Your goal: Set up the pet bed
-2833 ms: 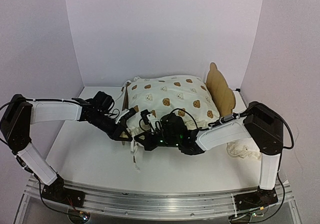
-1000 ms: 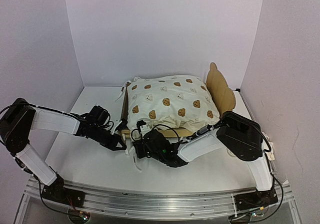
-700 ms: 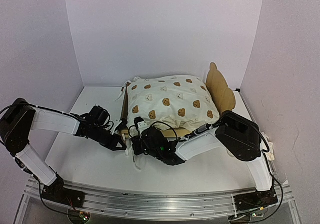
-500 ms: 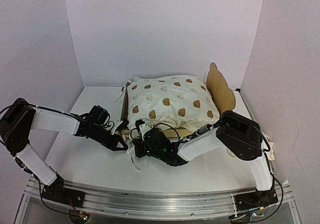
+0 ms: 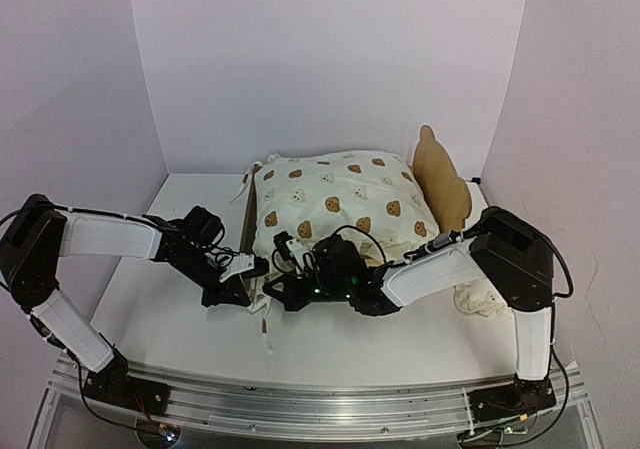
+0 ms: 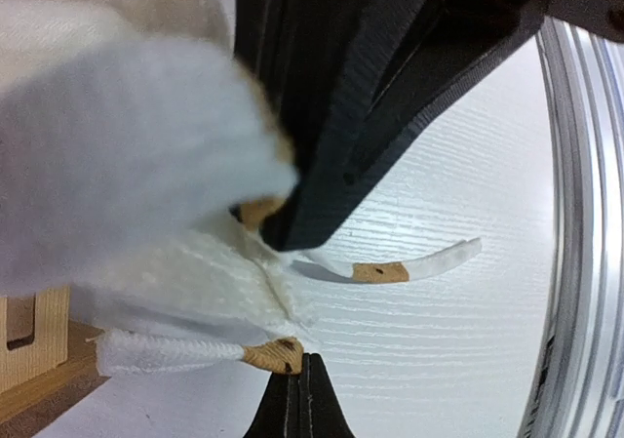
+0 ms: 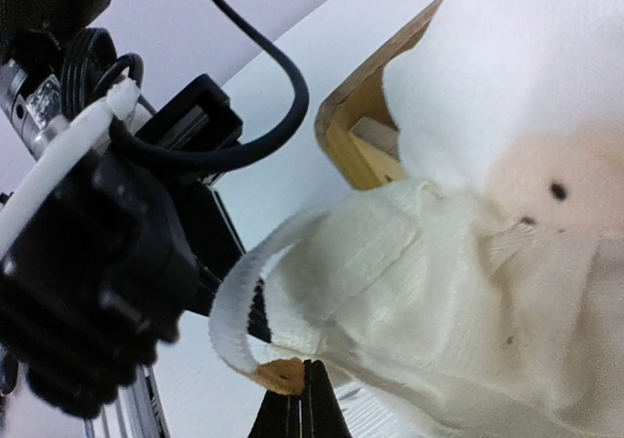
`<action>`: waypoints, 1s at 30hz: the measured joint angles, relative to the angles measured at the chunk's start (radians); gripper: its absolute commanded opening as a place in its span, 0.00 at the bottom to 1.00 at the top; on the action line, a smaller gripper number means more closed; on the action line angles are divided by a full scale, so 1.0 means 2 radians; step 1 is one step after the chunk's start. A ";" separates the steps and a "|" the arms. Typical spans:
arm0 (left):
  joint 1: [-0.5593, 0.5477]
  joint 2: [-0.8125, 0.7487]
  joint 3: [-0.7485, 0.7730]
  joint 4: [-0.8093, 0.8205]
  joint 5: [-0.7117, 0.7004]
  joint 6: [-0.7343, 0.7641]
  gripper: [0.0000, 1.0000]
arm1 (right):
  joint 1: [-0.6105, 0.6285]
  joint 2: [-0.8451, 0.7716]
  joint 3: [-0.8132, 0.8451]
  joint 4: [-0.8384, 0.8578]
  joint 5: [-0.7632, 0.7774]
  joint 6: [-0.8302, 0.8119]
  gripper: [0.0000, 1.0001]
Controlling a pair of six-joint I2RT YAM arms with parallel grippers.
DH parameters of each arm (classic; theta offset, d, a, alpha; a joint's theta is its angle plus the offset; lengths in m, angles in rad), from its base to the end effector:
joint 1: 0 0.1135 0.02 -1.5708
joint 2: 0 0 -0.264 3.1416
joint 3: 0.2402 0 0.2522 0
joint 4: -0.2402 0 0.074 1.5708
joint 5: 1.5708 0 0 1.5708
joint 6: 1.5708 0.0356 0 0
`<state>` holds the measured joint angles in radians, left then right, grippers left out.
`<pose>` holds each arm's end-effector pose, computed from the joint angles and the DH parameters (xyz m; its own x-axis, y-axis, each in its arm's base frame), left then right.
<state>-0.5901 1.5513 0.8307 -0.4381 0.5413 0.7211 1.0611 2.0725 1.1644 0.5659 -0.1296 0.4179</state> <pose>0.2227 -0.1713 0.1651 -0.1437 0.7773 -0.6125 0.9896 0.1120 -0.0902 0.2145 0.3932 0.1521 -0.5250 -0.1145 -0.8434 -0.7789 0.4639 0.4219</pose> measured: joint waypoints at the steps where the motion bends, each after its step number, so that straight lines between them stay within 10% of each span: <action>1: -0.001 0.000 0.000 0.000 -0.004 0.020 0.00 | 0.000 0.000 0.000 -0.001 -0.010 0.002 0.00; 30: -0.039 -0.002 0.031 -0.050 -0.011 0.118 0.00 | -0.003 -0.013 -0.003 -0.011 -0.042 0.020 0.00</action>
<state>-0.6677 1.5477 0.8925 -0.5386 0.5199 0.9563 1.0542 2.0456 1.1593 0.5430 -0.2130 0.4571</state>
